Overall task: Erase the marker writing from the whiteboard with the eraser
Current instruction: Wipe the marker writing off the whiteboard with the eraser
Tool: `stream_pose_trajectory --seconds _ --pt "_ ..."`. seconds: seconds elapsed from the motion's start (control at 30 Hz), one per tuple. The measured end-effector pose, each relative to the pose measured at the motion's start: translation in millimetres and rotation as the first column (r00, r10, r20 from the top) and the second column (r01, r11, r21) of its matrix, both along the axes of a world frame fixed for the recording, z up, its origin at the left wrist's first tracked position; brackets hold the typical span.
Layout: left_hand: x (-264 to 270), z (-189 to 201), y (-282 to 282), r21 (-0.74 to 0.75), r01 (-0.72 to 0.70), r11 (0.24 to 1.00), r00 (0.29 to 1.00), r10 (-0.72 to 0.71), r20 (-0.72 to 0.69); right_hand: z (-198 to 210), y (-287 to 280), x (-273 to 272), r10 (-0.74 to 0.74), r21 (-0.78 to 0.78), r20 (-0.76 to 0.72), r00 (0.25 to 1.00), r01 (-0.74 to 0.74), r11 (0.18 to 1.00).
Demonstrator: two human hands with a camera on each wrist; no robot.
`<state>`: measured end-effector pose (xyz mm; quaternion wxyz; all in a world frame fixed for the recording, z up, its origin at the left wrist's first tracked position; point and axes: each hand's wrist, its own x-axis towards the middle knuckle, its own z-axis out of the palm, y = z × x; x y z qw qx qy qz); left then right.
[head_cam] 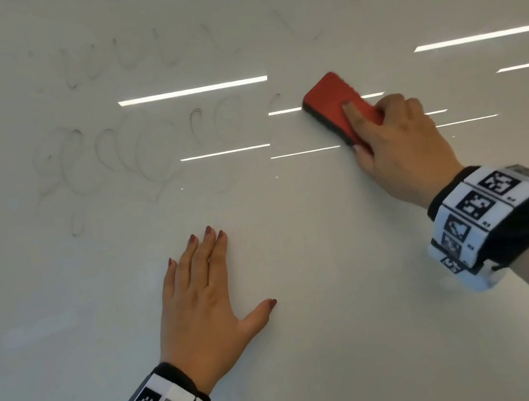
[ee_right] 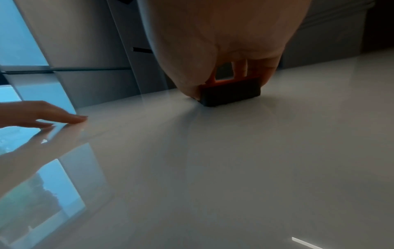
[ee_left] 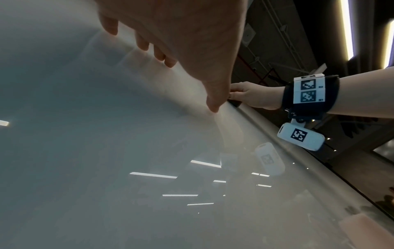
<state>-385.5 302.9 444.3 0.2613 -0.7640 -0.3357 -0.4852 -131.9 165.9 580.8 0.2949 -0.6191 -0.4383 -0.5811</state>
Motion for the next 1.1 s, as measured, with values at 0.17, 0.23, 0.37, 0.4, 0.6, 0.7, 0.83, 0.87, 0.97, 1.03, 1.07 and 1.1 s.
stream_pose_trajectory --seconds 0.17,0.23,0.37,0.4,0.6,0.7,0.83,0.87,0.97,1.03,1.07,1.1 --pt "3 -1 -1 -0.007 -0.006 1.000 1.000 0.006 0.012 24 -9 22 -0.008 0.108 -0.154 0.988 0.025 0.994" --pt "6 -1 -3 -0.011 -0.016 1.000 1.000 0.016 0.022 25 -3 14 0.004 0.114 -0.200 0.980 0.020 0.993" --pt "16 -3 -6 -0.029 -0.041 0.999 0.997 0.043 0.059 13 6 -12 0.036 0.053 -0.141 0.989 -0.029 0.998" --pt "18 -3 -7 -0.035 -0.044 0.998 0.997 0.046 0.069 7 8 -16 0.032 0.025 -0.089 0.996 -0.030 0.999" --pt "32 1 -13 -0.035 -0.063 0.997 0.992 0.066 0.109 -26 2 -12 0.096 -0.130 0.131 0.987 -0.079 0.988" --pt "41 10 -18 0.032 -0.032 0.999 0.995 0.029 0.094 -49 -1 -7 0.158 -0.219 0.201 0.967 -0.112 0.969" --pt "53 21 -24 0.062 0.008 0.998 0.998 -0.011 0.055 -58 -6 4 0.193 -0.313 0.322 0.927 -0.088 0.946" --pt "56 21 -24 0.057 0.014 0.998 0.999 -0.017 0.048 -55 -8 9 0.203 -0.325 0.348 0.915 -0.086 0.942" --pt "61 18 -24 0.039 0.027 0.999 0.998 -0.030 0.058 -44 -10 19 0.213 -0.306 0.359 0.909 -0.101 0.947" --pt "62 18 -24 0.036 0.020 0.999 0.997 -0.022 0.070 -34 -11 24 0.208 -0.250 0.330 0.921 -0.127 0.960" --pt "62 18 -25 0.034 0.012 0.999 0.997 -0.014 0.077 -28 -11 27 0.202 -0.221 0.313 0.928 -0.136 0.966" --pt "63 18 -25 0.032 0.004 0.999 0.996 -0.006 0.084 -20 -11 31 0.195 -0.192 0.295 0.935 -0.142 0.971"
